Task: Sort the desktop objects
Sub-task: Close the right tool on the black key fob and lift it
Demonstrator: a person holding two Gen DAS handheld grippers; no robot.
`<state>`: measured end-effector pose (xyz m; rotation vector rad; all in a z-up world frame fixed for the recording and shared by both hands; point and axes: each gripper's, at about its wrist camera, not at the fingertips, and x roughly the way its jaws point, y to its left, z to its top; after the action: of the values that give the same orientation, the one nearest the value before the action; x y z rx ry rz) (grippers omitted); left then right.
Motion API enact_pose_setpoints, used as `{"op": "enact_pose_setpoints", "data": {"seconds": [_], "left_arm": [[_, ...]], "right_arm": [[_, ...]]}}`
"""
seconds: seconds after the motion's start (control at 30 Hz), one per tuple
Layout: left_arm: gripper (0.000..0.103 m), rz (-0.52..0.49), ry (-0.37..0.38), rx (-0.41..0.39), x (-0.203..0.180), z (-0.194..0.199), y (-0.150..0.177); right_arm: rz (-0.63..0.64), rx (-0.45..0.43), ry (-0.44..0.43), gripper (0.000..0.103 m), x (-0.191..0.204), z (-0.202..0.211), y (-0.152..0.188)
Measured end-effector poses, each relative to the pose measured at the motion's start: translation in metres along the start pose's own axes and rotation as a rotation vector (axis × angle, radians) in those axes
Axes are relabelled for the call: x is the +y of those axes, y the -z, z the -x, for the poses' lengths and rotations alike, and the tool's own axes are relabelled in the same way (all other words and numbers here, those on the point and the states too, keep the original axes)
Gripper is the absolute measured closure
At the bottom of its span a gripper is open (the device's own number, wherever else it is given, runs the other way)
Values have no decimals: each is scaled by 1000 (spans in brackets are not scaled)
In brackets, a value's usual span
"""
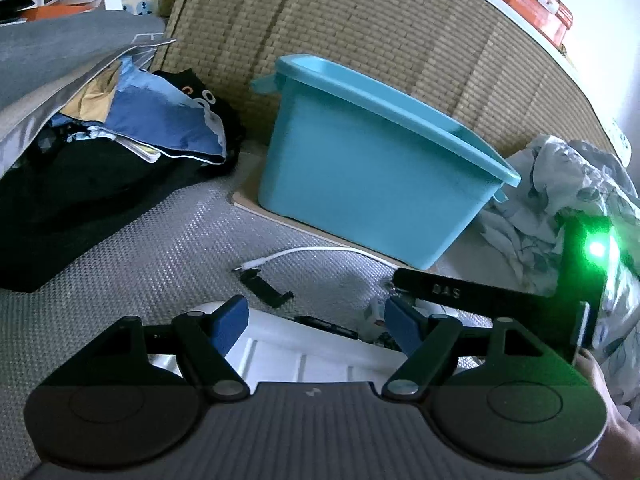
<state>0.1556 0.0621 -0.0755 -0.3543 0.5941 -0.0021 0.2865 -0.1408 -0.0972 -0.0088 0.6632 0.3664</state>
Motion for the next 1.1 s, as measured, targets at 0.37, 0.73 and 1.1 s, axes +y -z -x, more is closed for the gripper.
{"op": "enact_pose_setpoints", "data": {"seconds": [0.37,0.73,1.1], "left_arm": [[25,25,-7,12,4,-2,0],[25,-24,-26,16,-2,-4,2],[24,-33,-53,-3,-6,-4,1]], "right_arm": [[-1,93,-5,33,-4,-20,-10],[0,109,0,43,1,-24,-11],[-49,-9,-29,43,-10,29,-15]]}}
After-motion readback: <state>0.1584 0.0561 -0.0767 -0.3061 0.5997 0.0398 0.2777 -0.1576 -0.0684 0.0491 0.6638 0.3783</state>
